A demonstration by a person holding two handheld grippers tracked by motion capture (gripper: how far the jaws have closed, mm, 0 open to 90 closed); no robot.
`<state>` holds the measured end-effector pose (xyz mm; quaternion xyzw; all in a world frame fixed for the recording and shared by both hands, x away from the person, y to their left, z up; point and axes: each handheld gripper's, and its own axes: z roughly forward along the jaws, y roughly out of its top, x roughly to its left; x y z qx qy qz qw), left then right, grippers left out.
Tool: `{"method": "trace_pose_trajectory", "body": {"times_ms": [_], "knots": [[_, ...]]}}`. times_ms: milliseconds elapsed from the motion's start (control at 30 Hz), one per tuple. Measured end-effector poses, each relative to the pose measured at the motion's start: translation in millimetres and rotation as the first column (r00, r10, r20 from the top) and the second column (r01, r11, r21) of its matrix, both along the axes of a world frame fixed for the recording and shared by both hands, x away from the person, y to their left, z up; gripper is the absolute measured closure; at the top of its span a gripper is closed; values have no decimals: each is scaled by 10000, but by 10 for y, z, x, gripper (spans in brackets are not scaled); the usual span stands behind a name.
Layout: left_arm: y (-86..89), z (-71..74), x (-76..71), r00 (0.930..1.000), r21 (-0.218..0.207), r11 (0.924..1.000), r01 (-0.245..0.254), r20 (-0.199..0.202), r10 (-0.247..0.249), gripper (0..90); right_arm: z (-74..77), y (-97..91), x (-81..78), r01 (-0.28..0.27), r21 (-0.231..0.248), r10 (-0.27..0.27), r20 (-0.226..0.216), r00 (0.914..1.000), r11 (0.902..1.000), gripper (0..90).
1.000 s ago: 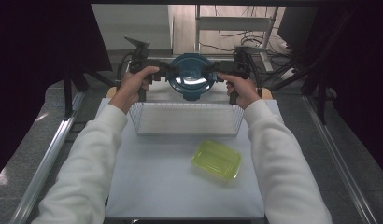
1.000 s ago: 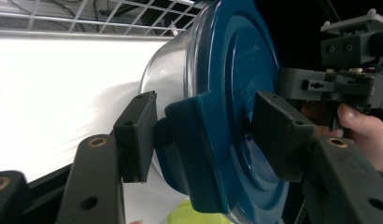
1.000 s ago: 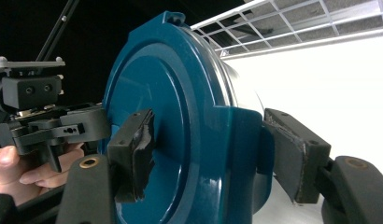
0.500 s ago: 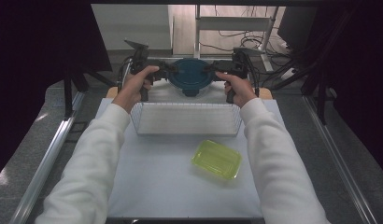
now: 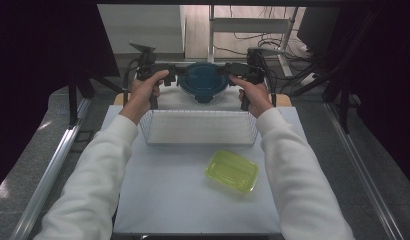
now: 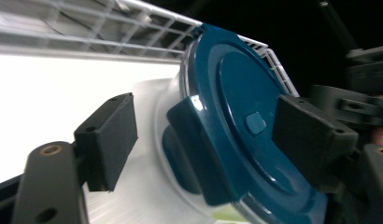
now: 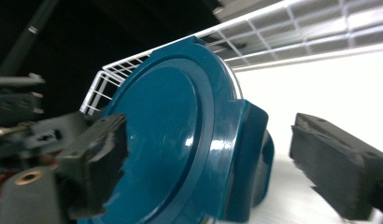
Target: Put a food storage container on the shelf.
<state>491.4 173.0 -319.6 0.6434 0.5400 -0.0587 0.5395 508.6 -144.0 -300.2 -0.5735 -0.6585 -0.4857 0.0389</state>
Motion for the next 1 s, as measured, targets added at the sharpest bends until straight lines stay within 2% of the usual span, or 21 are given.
{"method": "trace_pose_trajectory", "body": {"times_ms": [67,167,267,367,500,600,700,833,1000], "knots": [[20,61,-78,9992,118,9999,79,380,-84,201,64,3,-75,-46,-402,67,529,9986,9992,85],[9,171,-243,9951,616,9981,94,973,-154,197,165,-31,-206,-70,-838,163,1108,9937,9965,80],[11,242,-424,9893,1187,9928,164,1420,-333,197,230,-82,-332,-272,-853,394,1438,9888,9960,99],[38,280,-648,9806,1539,9876,321,1864,-609,206,285,-140,-494,-637,-1432,912,1938,9768,9876,124],[108,263,-981,9697,1737,9836,489,2276,-885,210,317,-273,-757,-1008,-1981,1534,2719,9500,9750,152],[144,187,-1256,9635,2117,9759,535,2459,-1062,209,270,-389,-984,-1238,-2182,1887,3083,9324,9680,160],[180,78,-1498,9569,2254,9726,575,2652,-1180,208,178,-522,-1205,-1399,-2318,2132,3306,9193,9626,162],[221,-110,-1733,9525,2360,9705,495,2812,-1170,209,-4,-707,-1447,-1504,-2485,2314,3389,9120,9569,165],[230,-387,-1965,9532,2808,9587,448,2751,-1251,209,-296,-912,-1674,-1647,-2736,2531,3289,9098,9476,188]]}}
